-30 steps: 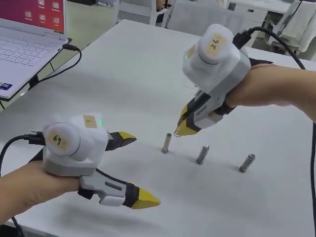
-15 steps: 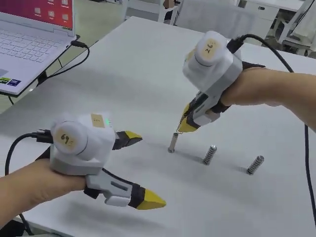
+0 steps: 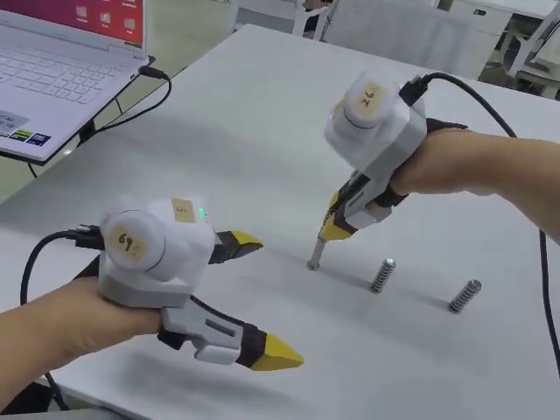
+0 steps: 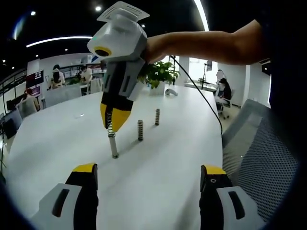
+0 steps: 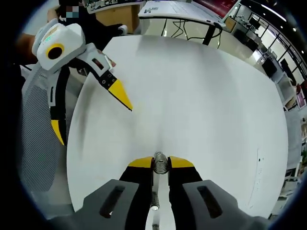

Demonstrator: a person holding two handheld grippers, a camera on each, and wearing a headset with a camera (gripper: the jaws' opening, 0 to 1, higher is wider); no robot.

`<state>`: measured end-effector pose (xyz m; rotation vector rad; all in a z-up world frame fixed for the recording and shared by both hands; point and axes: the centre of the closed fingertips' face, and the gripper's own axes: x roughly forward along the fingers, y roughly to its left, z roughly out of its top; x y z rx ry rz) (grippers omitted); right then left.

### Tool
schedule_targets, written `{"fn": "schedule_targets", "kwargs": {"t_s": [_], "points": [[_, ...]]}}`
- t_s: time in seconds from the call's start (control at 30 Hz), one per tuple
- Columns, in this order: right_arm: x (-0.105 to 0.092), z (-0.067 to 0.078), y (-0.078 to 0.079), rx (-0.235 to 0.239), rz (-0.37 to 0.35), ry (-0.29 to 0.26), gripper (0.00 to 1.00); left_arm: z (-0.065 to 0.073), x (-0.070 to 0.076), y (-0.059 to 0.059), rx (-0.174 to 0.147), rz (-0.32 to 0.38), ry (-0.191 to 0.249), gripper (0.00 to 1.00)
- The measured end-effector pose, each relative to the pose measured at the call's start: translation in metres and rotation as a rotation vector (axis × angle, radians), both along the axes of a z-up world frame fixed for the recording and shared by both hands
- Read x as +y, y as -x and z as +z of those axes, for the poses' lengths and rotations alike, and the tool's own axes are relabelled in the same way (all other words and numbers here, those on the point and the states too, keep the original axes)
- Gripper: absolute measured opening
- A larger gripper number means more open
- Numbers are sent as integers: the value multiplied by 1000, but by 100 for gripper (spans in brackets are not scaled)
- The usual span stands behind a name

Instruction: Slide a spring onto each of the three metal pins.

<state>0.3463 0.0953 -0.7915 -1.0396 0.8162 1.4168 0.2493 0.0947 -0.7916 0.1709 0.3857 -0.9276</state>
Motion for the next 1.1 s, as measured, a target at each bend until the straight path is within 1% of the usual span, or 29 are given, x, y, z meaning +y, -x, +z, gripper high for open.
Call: {"fn": "schedule_targets", "kwargs": {"t_s": [0.2, 0.4, 0.67, 0.87, 1.0, 1.1], "points": [[0, -6, 1, 3, 1, 12, 9, 1, 0, 0, 1, 0, 2, 84], [1, -15, 0, 12, 1, 31, 9, 1, 2, 1, 2, 3, 5, 83], [2, -32, 5, 27, -5, 52, 9, 2, 3, 1, 4, 6, 9, 82], [-1, -45, 10, 43, -7, 72, 9, 1, 3, 1, 9, 7, 9, 81], [-4, -52, 15, 52, 1, 88, 9, 0, 3, 1, 11, 6, 9, 80], [-6, -55, 16, 53, 7, 97, 9, 0, 2, 1, 12, 4, 9, 80]]}}
